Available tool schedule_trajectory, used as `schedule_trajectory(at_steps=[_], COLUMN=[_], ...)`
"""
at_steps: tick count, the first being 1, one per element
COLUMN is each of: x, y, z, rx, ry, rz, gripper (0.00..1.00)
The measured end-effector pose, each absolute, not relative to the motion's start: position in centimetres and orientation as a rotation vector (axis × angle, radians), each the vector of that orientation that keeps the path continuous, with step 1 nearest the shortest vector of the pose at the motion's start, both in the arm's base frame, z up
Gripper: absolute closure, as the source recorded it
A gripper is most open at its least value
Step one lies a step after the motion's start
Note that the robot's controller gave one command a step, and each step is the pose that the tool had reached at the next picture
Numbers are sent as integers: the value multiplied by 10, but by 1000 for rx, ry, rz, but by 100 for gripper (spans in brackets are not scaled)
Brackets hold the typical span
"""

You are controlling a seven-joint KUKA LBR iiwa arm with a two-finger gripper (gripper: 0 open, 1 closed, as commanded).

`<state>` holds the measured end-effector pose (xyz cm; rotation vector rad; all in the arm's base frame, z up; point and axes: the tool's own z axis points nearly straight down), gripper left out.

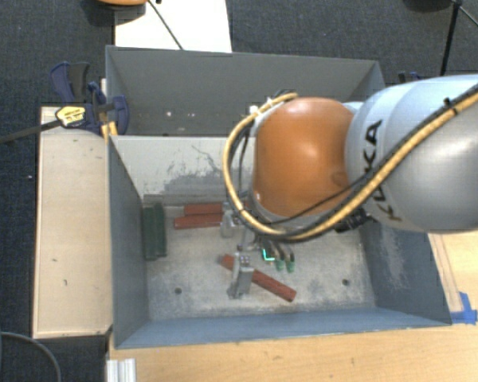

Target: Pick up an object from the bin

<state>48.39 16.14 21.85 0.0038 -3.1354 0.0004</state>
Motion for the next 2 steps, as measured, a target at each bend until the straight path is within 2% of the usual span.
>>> schedule_trajectory(at_steps=[1, 2], x=[486, 486], y=[161, 136], z=[222, 165], rx=[-4, -98], ry=[-3143, -3147], rz=[-2, -4], gripper=[0, 0])
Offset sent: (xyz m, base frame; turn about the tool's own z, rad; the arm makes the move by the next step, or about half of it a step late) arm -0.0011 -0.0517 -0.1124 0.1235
